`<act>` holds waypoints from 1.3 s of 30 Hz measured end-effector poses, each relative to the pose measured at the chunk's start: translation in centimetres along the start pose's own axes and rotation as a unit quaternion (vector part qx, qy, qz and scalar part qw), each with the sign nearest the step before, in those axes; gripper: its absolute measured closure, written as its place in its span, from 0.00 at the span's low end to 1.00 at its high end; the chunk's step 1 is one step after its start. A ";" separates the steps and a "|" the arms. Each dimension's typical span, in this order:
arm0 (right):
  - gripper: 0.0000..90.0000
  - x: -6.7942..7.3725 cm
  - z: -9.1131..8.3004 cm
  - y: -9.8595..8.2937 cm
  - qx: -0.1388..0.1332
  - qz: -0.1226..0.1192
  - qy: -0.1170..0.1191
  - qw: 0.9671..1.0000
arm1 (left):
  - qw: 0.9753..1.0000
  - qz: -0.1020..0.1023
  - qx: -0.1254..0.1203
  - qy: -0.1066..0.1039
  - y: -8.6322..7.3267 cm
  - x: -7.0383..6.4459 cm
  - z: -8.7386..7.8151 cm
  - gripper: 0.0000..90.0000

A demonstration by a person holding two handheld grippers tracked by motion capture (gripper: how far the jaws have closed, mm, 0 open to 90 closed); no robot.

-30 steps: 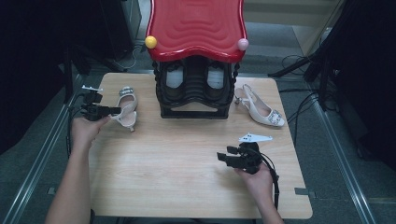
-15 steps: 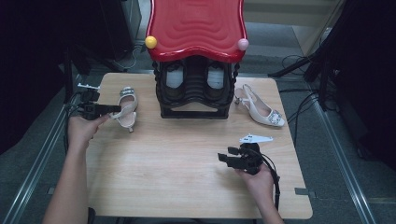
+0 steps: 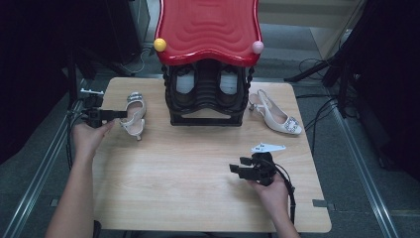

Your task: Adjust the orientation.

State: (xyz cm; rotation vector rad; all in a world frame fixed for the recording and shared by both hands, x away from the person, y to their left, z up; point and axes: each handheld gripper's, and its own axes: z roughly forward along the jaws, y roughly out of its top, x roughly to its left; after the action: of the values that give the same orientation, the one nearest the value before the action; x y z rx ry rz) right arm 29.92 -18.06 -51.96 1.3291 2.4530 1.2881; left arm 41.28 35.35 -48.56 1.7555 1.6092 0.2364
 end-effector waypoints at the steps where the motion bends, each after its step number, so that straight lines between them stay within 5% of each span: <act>1: 0.48 0.0 0.0 0.0 0.000 0.000 -0.001 1.000 | 1.000 0.003 0.003 0.004 0.0 0.1 0.3 0.58; 5: 0.48 0.0 0.0 -0.1 0.001 0.001 -0.002 1.000 | 1.000 0.003 0.014 0.019 -0.3 0.2 1.5 0.60; 13: 0.47 0.0 0.4 -0.2 0.011 -0.004 -0.005 1.000 | 1.000 -0.003 0.002 -0.008 -0.2 0.4 2.5 0.69; 18: 0.47 0.5 0.7 -0.4 0.019 -0.017 -0.009 1.000 | 1.000 -0.005 0.004 -0.012 -0.3 0.6 2.4 0.74; 23: 0.47 0.5 0.7 -0.4 0.021 -0.017 -0.010 1.000 | 1.000 -0.016 0.019 -0.009 -0.3 1.3 1.8 0.94; 26: 0.47 0.5 0.7 -0.4 0.020 -0.019 -0.011 1.000 | 0.999 -0.031 0.020 -0.020 -0.3 1.6 1.8 0.95; 31: 0.47 0.6 0.6 -0.4 0.019 -0.021 -0.011 1.000 | 0.999 -0.043 0.022 -0.008 -0.1 1.2 1.8 0.97; 39: 0.47 0.4 0.4 -0.4 0.016 -0.017 -0.013 1.000 | 0.997 -0.062 0.001 -0.054 0.1 1.3 1.0 0.97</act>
State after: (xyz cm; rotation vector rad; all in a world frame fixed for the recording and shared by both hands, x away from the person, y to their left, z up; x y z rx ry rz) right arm 29.54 -17.63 -52.39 1.2960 2.4775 1.2208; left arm 42.16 36.22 -49.64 1.6344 1.6313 0.0798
